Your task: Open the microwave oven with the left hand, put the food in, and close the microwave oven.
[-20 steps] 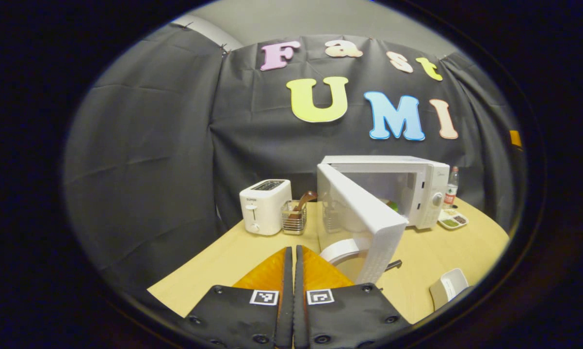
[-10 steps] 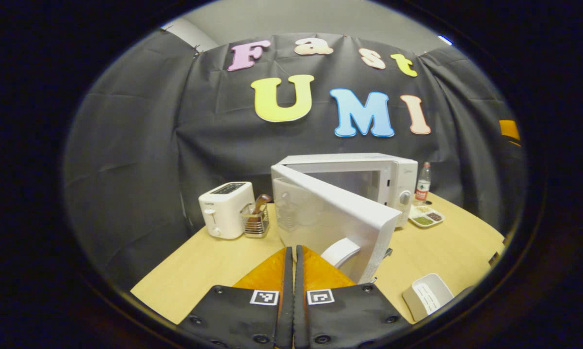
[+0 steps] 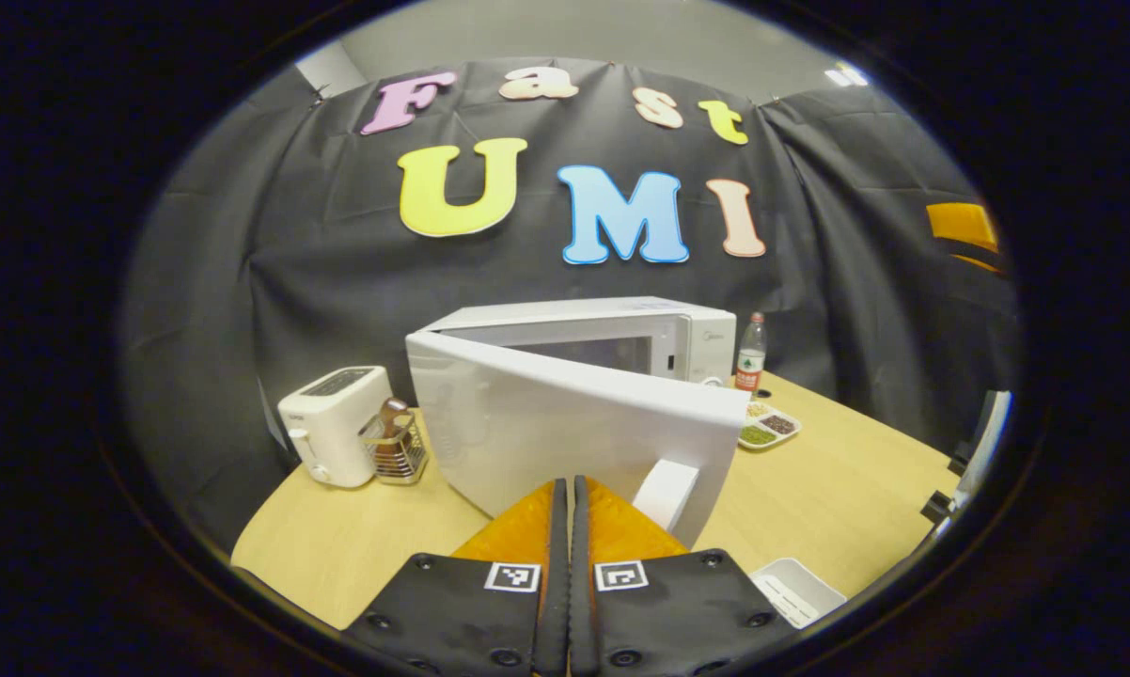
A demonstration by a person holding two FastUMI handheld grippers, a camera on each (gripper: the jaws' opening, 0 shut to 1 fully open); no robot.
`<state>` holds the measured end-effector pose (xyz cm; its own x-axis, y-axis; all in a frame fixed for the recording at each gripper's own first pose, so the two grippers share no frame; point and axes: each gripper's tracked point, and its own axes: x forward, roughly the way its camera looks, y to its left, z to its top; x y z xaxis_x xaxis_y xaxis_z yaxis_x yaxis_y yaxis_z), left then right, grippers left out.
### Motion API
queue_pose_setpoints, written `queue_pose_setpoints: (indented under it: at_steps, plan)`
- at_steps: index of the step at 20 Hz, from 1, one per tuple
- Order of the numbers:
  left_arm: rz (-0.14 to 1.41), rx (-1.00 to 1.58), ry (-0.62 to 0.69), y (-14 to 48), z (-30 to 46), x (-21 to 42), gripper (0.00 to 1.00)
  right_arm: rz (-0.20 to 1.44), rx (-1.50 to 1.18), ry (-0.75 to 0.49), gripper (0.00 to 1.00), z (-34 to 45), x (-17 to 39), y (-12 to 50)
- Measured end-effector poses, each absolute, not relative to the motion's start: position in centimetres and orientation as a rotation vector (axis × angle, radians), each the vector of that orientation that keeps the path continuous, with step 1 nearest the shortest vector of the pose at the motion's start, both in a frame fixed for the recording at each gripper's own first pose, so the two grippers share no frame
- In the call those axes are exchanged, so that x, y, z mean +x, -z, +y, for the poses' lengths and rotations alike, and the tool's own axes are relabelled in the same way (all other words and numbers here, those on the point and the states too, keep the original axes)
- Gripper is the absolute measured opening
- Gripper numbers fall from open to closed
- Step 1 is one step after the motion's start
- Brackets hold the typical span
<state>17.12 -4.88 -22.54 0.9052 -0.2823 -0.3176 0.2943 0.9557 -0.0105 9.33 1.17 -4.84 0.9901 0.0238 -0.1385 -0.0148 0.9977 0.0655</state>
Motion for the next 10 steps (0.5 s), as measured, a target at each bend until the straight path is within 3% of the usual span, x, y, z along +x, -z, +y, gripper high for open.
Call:
queue_pose_setpoints:
  at_steps: [10]
  plan:
    - [0.309,0.037,0.437,22.8,-10.3,23.2,0.07,0.151,0.057,0.111,0.97,-0.8,10.0,5.3]
